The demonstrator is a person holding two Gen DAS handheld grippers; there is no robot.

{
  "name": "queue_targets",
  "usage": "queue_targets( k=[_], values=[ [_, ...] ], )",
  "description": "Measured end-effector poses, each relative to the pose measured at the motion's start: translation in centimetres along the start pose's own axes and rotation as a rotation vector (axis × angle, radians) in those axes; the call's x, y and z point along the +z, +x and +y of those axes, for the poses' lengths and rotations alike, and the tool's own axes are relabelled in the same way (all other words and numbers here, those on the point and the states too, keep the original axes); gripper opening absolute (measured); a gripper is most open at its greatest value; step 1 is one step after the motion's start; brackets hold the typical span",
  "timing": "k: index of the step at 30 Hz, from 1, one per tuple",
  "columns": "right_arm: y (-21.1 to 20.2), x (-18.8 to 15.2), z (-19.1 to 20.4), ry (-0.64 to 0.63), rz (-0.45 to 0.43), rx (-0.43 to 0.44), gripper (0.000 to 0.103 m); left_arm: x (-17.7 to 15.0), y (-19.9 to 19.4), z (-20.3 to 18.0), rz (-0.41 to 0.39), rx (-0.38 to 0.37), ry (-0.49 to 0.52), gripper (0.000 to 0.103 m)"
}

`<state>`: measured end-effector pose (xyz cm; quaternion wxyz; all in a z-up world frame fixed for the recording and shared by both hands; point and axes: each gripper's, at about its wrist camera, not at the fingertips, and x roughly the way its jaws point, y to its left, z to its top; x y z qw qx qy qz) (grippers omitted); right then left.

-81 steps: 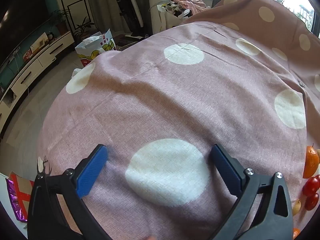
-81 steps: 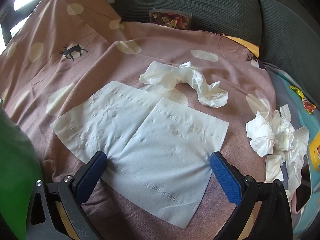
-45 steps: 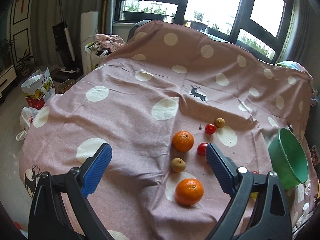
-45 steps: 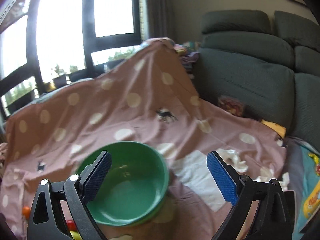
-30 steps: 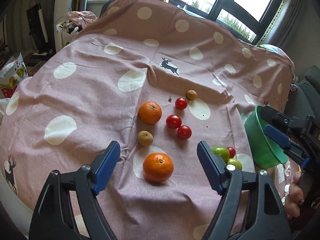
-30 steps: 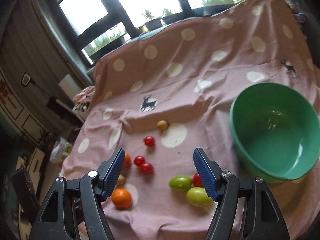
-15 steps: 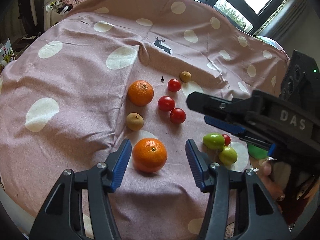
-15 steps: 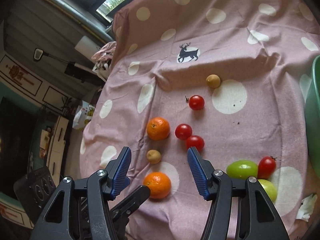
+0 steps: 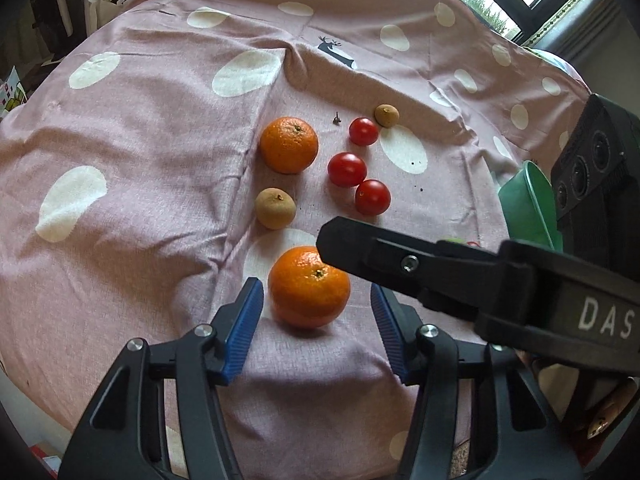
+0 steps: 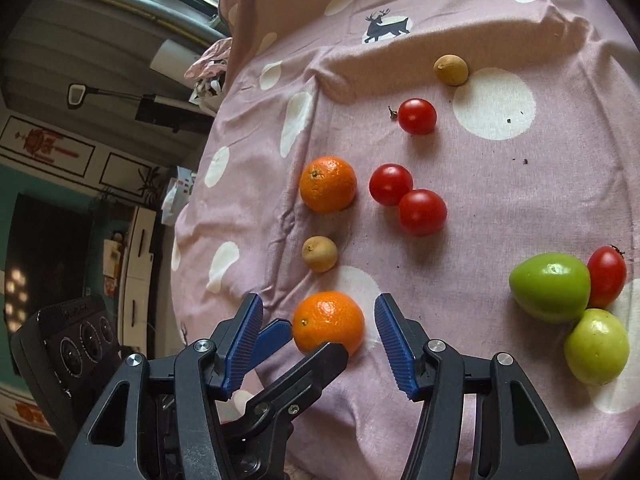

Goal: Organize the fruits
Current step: 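Close the right gripper around the large orange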

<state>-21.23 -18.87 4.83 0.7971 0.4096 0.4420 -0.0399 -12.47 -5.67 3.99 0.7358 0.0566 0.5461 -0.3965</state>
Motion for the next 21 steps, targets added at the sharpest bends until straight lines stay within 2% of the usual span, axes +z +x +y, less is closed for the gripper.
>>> queue_targets(
  k=[3, 5, 6, 9, 12, 21],
  values=[
    [0.2, -0.2, -0.3, 0.006, 0.011, 0.004, 0.060, -0.1, 0.5, -0.3, 0.017, 0.009, 0.011, 0.055],
    [0.7, -0.1, -0.5, 0.012, 0.027, 0.009, 0.050, -0.1, 0.8, -0.4, 0.013, 0.031, 0.021, 0.055],
    [0.8, -0.1, -0.6, 0.014, 0.036, 0.008, 0.048, -0.2, 0.9, -0.4, 0.017, 0.036, 0.023, 0.055],
    [1.2, -0.1, -1.0, 0.028, 0.052, 0.003, 0.048, -0.2, 1.1, -0.5, 0.020, 0.046, 0.036, 0.054],
    [1.8, -0.1, -0.9, 0.023, 0.071, 0.017, 0.048, 0.0, 1.2, -0.3, 0.017, 0.056, 0.031, 0.046],
    [2.7, -0.2, -0.7, 0.013, 0.070, -0.012, 0.049, 0.1, 1.1, -0.4, 0.001, 0.056, 0.018, 0.046]
  ],
)
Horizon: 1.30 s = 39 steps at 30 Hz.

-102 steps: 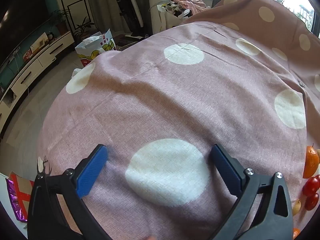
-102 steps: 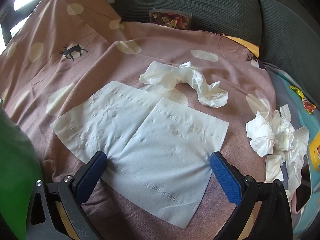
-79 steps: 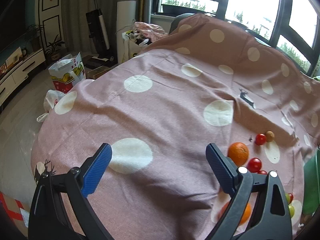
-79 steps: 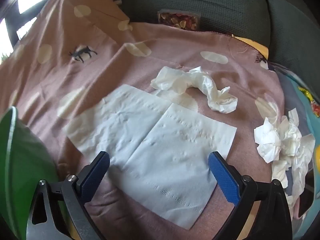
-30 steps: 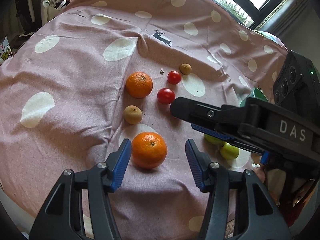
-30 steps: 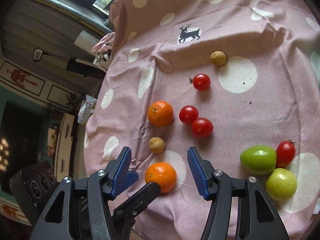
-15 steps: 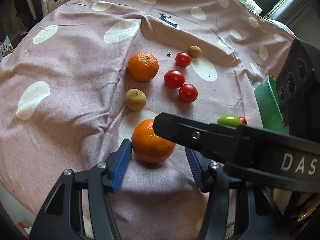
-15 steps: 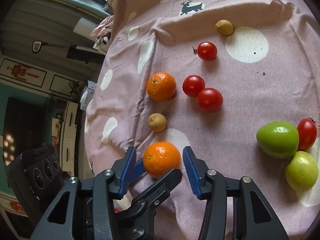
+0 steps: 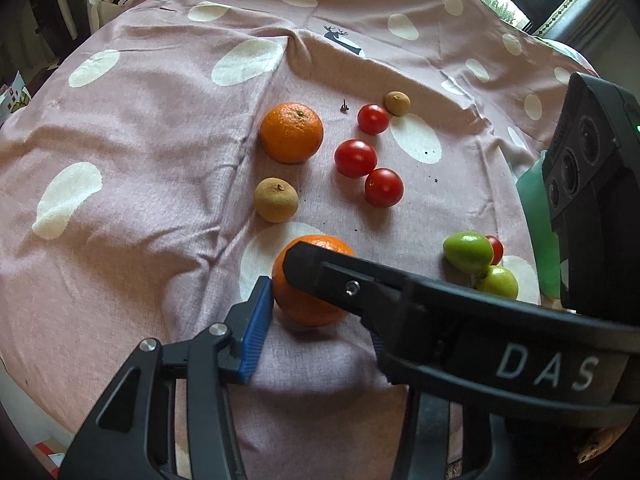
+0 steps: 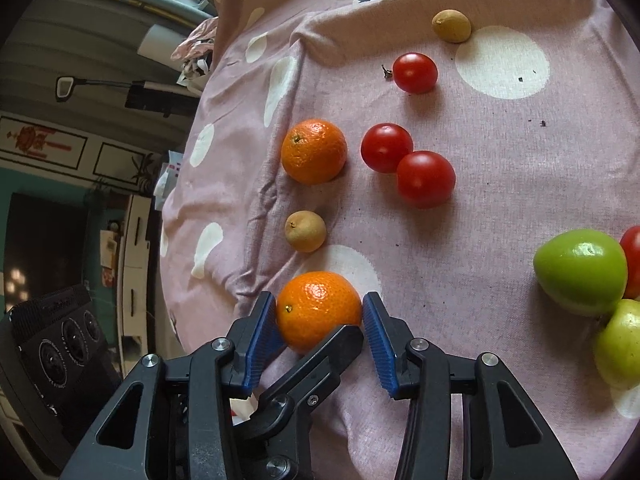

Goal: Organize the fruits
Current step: 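Close the right gripper around the large orange, then lift the orange with the right gripper and carry it over the green bowl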

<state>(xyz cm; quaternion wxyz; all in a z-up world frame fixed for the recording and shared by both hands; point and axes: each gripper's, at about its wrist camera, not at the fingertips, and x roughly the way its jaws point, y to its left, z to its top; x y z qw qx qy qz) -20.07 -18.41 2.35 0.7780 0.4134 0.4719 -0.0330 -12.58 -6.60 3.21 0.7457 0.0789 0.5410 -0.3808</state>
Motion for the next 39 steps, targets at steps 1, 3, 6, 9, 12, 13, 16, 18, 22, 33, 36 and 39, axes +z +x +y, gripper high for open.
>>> queue_targets(
  k=[1, 3, 6, 9, 12, 13, 16, 18, 22, 33, 36, 39],
  values=[
    [-0.1, 0.0, 0.2, -0.010, -0.008, -0.007, 0.049, 0.1, -0.1, -0.1, -0.008, 0.001, -0.001, 0.046],
    [-0.3, -0.1, 0.4, -0.026, -0.025, -0.008, 0.048, 0.1, -0.6, -0.1, -0.031, -0.008, -0.002, 0.046],
    [-1.0, -0.2, 1.0, -0.048, -0.064, -0.011, 0.048, 0.2, -1.5, -0.5, -0.077, -0.020, 0.012, 0.045],
    [-2.3, -0.4, 1.5, -0.074, -0.115, -0.011, 0.048, 0.2, -2.7, -1.3, -0.137, -0.031, 0.037, 0.045],
    [-3.9, -0.7, 2.0, -0.100, -0.173, -0.011, 0.048, 0.1, -4.0, -2.4, -0.202, -0.047, 0.063, 0.045],
    [-4.6, -0.9, 2.2, -0.106, -0.194, -0.012, 0.048, 0.0, -4.4, -2.8, -0.225, -0.052, 0.072, 0.045],
    [-6.6, -1.2, 2.4, -0.125, -0.258, -0.009, 0.048, 0.1, -5.5, -4.3, -0.288, -0.068, 0.109, 0.045],
    [-7.9, -1.4, 2.5, -0.135, -0.304, -0.008, 0.048, 0.2, -6.1, -5.4, -0.322, -0.083, 0.132, 0.045],
    [-10.6, -1.6, 2.4, -0.149, -0.387, -0.012, 0.048, 0.1, -7.3, -7.6, -0.381, -0.114, 0.181, 0.045],
    [-17.4, -2.5, -1.1, -0.092, -0.593, -0.055, 0.048, 0.8, -7.4, -15.2, -0.428, -0.223, 0.358, 0.045],
    [-19.0, -2.7, -2.6, -0.048, -0.640, -0.068, 0.048, 0.8, -6.8, -17.5, -0.422, -0.247, 0.407, 0.045],
    [-20.5, -3.2, -4.3, -0.006, -0.685, -0.079, 0.048, 0.9, -6.1, -19.7, -0.404, -0.273, 0.455, 0.045]
  ],
)
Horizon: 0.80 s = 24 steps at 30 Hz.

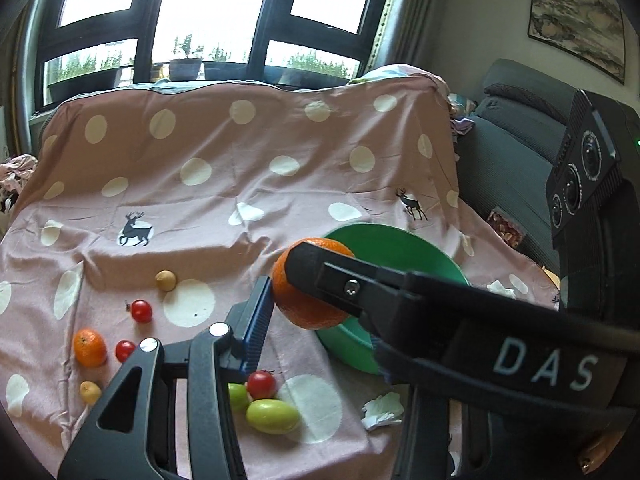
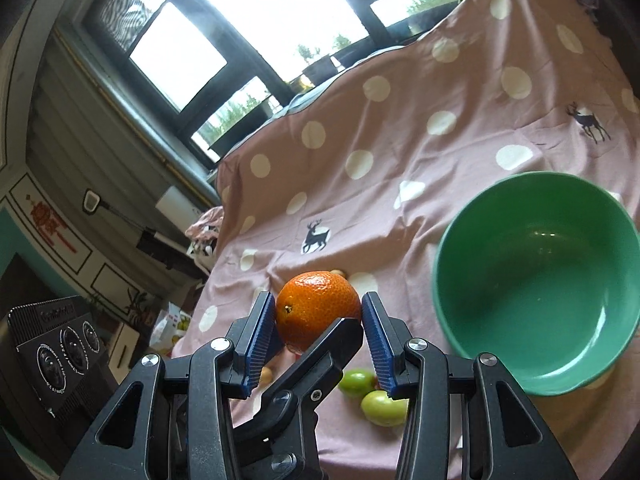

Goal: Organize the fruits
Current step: 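Lift the orange with the right gripper and carry it over the green bowl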

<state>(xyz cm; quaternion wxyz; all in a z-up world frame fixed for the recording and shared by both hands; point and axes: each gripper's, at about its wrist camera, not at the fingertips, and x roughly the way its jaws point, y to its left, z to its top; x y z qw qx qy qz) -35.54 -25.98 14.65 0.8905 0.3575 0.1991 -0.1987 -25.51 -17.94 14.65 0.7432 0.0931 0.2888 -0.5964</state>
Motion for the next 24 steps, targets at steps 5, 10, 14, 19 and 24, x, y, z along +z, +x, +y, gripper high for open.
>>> queue_targets(
  k=[5, 10, 14, 19, 24],
  values=[
    [-1.6, 0.6, -2.8, 0.058, -0.049, -0.047, 0.048, 0.5, 2.3, -2.3, 0.027, -0.057, 0.048, 0.045],
    [-2.6, 0.7, -5.4, 0.116, -0.072, -0.111, 0.048, 0.4, 4.8, -3.6, 0.074, -0.127, 0.068, 0.045],
    [-2.8, 1.0, -7.2, 0.162, -0.078, -0.151, 0.048, 0.3, 6.7, -4.5, 0.109, -0.164, 0.085, 0.045],
    [-2.9, 0.8, -8.9, 0.215, -0.073, -0.196, 0.048, 0.1, 8.6, -5.0, 0.160, -0.204, 0.088, 0.045],
    [-2.6, 0.8, -10.1, 0.246, -0.058, -0.238, 0.048, -0.3, 9.8, -5.0, 0.196, -0.238, 0.082, 0.045]
  ],
)
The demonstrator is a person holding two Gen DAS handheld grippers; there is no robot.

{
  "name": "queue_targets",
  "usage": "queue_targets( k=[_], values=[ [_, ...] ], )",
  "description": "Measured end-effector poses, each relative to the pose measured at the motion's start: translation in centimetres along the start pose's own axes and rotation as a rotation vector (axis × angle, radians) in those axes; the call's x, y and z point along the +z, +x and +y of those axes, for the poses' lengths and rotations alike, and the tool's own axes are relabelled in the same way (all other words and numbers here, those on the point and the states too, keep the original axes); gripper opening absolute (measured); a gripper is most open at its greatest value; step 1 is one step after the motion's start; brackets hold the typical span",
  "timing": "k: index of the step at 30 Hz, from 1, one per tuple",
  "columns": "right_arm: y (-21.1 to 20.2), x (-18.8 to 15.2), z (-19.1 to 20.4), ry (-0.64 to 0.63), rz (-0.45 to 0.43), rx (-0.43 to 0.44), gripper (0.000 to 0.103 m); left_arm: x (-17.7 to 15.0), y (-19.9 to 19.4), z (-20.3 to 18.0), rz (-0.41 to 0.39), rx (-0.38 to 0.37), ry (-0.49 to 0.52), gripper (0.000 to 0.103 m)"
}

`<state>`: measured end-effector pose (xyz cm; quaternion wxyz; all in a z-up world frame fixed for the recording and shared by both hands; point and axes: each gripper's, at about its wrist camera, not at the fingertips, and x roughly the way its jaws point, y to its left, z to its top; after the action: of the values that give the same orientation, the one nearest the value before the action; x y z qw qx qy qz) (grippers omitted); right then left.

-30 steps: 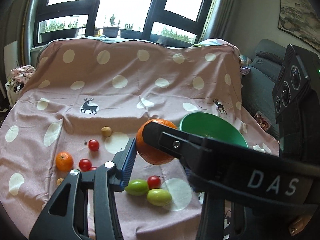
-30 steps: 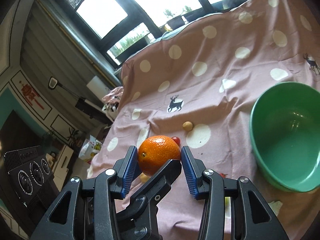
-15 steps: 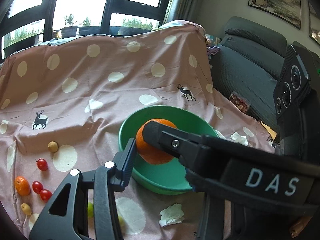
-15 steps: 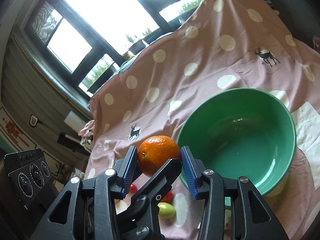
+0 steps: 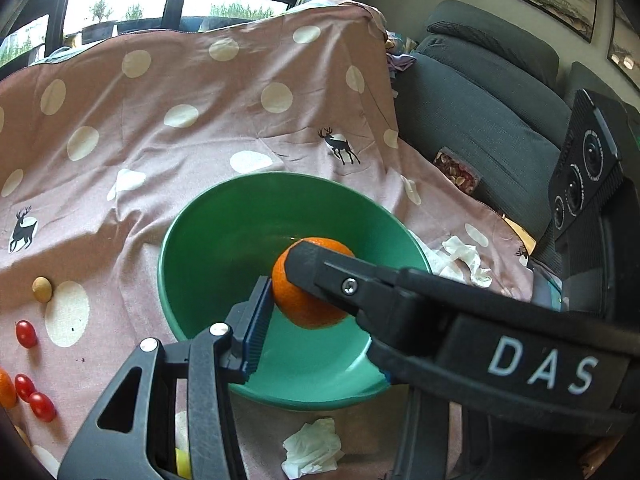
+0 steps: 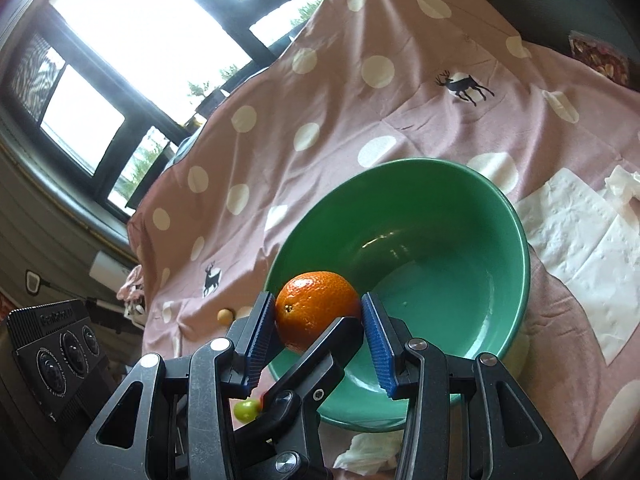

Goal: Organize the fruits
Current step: 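Lift the orange with the right gripper and carry it over the green bowl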

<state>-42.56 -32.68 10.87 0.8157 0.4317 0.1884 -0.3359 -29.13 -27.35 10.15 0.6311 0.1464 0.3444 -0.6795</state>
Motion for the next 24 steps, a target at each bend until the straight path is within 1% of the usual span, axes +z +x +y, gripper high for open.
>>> queue_targets(
  k=[4, 10, 24],
  values=[
    [0.3, -0.1, -0.5, 0.009, 0.006, -0.036, 0.048, -0.1, 0.8, 0.1, 0.020, -0.022, -0.005, 0.045],
    [0.7, 0.0, -1.0, 0.022, 0.020, -0.065, 0.048, -0.3, 1.3, 0.3, 0.041, -0.040, -0.012, 0.045],
    [1.0, 0.0, -1.3, 0.035, 0.036, -0.087, 0.048, -0.4, 2.2, 0.5, 0.076, -0.048, -0.016, 0.045]
  ],
)
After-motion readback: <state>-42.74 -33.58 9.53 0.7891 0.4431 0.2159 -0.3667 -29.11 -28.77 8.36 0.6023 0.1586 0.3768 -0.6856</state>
